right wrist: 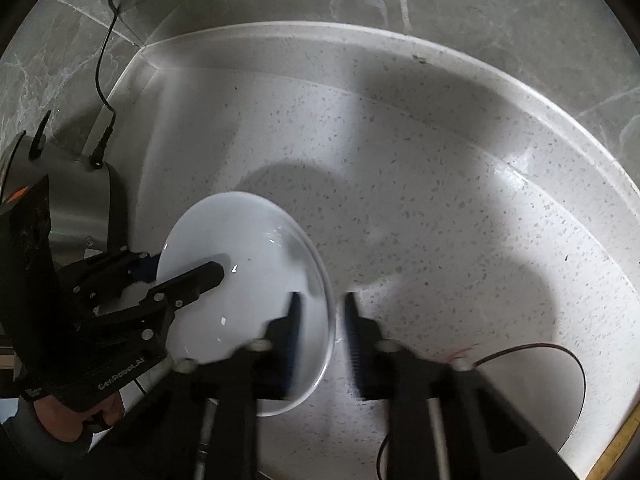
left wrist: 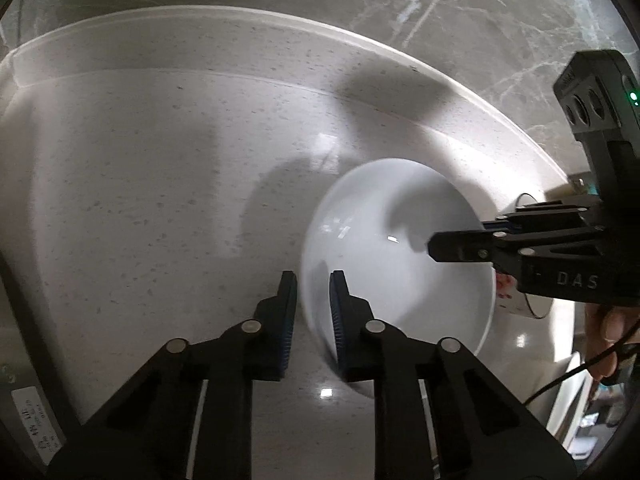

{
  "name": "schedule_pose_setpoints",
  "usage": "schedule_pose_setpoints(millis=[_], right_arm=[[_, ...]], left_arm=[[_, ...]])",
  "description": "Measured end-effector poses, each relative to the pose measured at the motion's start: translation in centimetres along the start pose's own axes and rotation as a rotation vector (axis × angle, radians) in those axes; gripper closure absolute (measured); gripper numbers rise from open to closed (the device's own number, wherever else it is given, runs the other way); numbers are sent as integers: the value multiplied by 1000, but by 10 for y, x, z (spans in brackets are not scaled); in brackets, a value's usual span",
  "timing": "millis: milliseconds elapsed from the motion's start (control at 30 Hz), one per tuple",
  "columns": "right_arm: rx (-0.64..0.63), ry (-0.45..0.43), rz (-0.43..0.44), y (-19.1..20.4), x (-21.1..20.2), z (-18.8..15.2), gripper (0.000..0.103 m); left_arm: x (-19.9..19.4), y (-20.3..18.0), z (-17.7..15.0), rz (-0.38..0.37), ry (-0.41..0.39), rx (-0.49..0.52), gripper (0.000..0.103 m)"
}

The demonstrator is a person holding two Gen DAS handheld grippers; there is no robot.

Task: Organize plates and bowls
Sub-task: 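Lift the second white bowl with both tools and carry it over the first bowl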

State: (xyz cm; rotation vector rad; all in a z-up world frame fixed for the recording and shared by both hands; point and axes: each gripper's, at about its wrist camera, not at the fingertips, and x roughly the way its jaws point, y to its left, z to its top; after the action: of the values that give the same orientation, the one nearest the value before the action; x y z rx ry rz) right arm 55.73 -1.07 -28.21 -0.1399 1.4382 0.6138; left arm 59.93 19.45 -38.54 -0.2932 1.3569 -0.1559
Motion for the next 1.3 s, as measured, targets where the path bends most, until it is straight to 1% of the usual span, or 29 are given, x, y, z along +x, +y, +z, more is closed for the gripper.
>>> schedule_pose_setpoints(millis=[67, 167, 300, 433, 567, 667, 767, 967, 1067, 1300], right_arm=[[5, 2, 8, 0, 0, 0, 93], [13, 6, 18, -1, 0, 1, 94], [37, 24, 50, -8, -2, 0, 96], [46, 26, 46, -6, -2, 0, 96], [72, 22, 83, -10, -5, 0, 95], [66, 14, 80, -8, -8, 0, 95], [65, 11, 83, -5, -10, 0, 95], [80, -5, 84, -4, -21, -7, 95], [89, -17, 77, -4, -30, -12, 95], [132, -62, 67, -14, -61, -35, 95]], left_arm=[[2, 1, 0, -20, 2, -9, 88], [4, 11, 0, -75, 5, -59, 88], [4, 14, 2, -78, 8, -59, 89], [2, 17, 0, -85, 6, -70, 89], [-6, 20, -3, -99, 0, -77, 89], [-13, 22, -5, -96, -3, -79, 89], [-18, 25, -5, -109, -3, -95, 89], [-33, 18, -7, -112, -6, -88, 89], [-42, 13, -8, -128, -12, -89, 89], [-69, -21, -11, -144, -27, -23, 89]])
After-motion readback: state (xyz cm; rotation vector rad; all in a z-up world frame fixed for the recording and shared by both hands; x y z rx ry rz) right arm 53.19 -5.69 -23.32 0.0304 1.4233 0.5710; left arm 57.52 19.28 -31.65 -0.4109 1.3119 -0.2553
